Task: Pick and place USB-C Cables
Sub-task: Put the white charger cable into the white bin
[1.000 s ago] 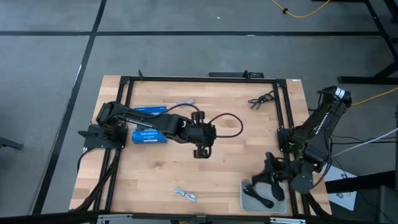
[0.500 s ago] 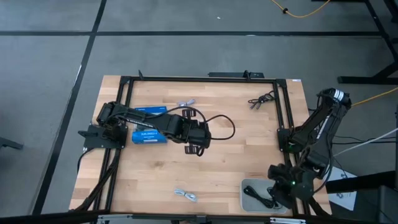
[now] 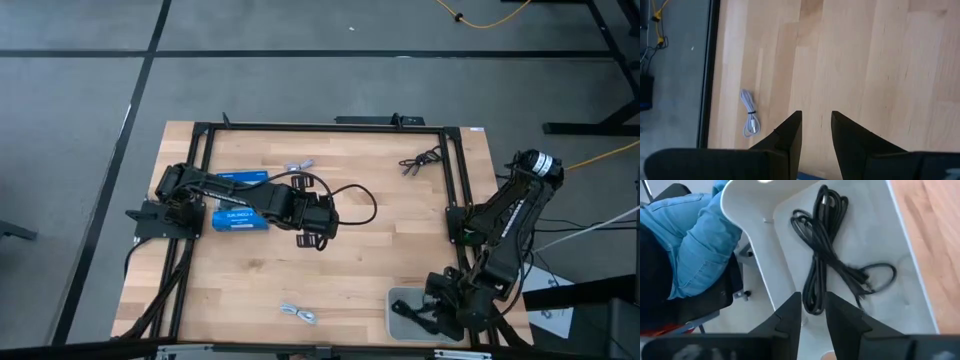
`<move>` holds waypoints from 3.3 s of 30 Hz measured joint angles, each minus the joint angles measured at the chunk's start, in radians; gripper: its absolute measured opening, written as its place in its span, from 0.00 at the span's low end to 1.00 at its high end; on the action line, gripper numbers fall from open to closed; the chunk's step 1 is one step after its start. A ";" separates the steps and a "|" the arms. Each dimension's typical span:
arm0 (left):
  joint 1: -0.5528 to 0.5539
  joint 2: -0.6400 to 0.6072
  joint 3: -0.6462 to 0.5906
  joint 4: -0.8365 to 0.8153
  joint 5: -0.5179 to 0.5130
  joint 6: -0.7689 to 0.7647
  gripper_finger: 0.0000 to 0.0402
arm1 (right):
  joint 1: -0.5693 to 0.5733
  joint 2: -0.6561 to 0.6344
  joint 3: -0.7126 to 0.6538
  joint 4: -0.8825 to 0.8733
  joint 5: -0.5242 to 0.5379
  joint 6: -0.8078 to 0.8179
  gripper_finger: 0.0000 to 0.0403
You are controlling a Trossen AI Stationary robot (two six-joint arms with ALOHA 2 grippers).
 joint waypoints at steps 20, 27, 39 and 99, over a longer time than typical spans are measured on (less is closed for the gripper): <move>-0.061 0.000 0.000 -0.299 0.103 -0.017 0.24 | -0.202 -0.115 0.006 -0.002 0.187 -0.295 0.23; -0.145 0.000 -0.003 -0.052 0.344 -0.020 0.24 | -0.309 -0.169 0.010 -0.016 0.480 -0.580 0.23; -0.285 0.014 -0.221 0.471 0.430 -0.227 0.24 | -0.337 -0.181 0.010 -0.263 0.567 -0.504 0.23; -0.343 0.132 -0.432 0.669 0.170 0.011 0.03 | -0.336 -0.180 0.008 -0.374 0.619 -0.397 0.23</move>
